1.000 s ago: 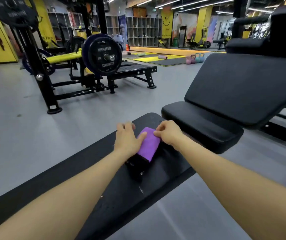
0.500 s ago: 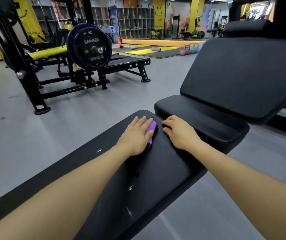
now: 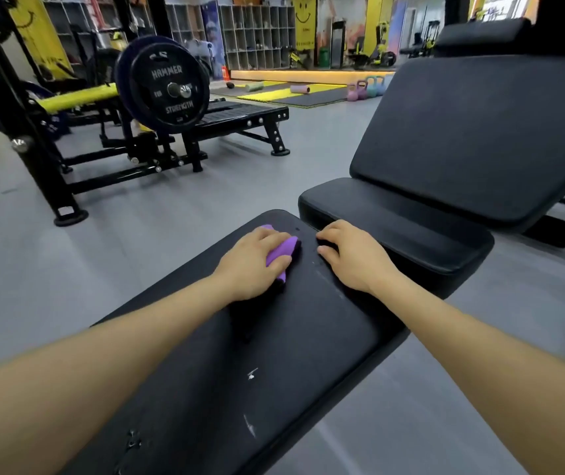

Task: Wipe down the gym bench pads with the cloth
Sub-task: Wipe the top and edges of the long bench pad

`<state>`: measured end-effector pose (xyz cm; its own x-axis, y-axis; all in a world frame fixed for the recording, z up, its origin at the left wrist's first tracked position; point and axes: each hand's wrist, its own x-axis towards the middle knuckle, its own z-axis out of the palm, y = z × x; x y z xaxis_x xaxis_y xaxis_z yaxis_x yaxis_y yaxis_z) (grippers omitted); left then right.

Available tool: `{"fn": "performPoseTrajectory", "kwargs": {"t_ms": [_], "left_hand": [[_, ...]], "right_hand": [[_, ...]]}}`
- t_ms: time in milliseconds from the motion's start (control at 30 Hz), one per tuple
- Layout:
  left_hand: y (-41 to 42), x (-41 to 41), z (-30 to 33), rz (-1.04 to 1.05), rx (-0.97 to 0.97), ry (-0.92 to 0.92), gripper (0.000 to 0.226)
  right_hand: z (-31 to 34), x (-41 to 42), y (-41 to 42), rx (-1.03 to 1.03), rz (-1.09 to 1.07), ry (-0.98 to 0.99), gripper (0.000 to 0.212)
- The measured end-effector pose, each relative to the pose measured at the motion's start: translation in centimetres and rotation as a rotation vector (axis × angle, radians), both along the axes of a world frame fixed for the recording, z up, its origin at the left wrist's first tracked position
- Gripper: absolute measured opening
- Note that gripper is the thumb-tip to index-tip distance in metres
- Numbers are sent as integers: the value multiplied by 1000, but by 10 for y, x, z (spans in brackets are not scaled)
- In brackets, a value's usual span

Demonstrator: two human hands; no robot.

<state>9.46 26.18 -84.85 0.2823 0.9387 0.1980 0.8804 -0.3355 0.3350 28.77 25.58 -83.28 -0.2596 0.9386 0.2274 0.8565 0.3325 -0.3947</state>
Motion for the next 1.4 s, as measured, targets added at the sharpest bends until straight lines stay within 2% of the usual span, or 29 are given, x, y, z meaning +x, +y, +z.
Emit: {"fn": "performPoseTrajectory", "kwargs": {"t_ms": [100,233,333,500,600,800,900,967,1067,1133,1300,1400], "left_hand": [[27,5,-3,-9,48,-17,45],[79,20,5,149,46,-13,45],[80,23,8,191,55,-32,43],[9,7,-1,-34,70,-54,39],[15,5,-2,-88,97,-76,39],[95,21,3,174,64,-60,39],[87,24,5,217,77,-37,38],[61,19,4,169,81,-46,39],[23,4,-9,-13,123,-75,38],[26,-2,-9,-58,119,-107,37],[86,11,1,190,96,-123,40],[91,16,4,263,88,-83,38]], "right_hand": [[-1,0,3,4,-3,9,34],[-1,1,4,15,-3,11,33],[-1,0,2,26,-9,12,32],[0,-2,-1,11,-33,13,34],[0,-2,-2,14,-36,18,33],[-1,-1,-1,40,-29,19,32],[-2,-2,-3,42,-28,16,32],[-1,-2,-3,38,-31,17,33],[1,-2,-4,19,-36,18,33],[1,-2,-4,20,-33,20,33],[-2,0,1,43,-18,38,32],[-4,0,3,59,-18,50,30]]}}
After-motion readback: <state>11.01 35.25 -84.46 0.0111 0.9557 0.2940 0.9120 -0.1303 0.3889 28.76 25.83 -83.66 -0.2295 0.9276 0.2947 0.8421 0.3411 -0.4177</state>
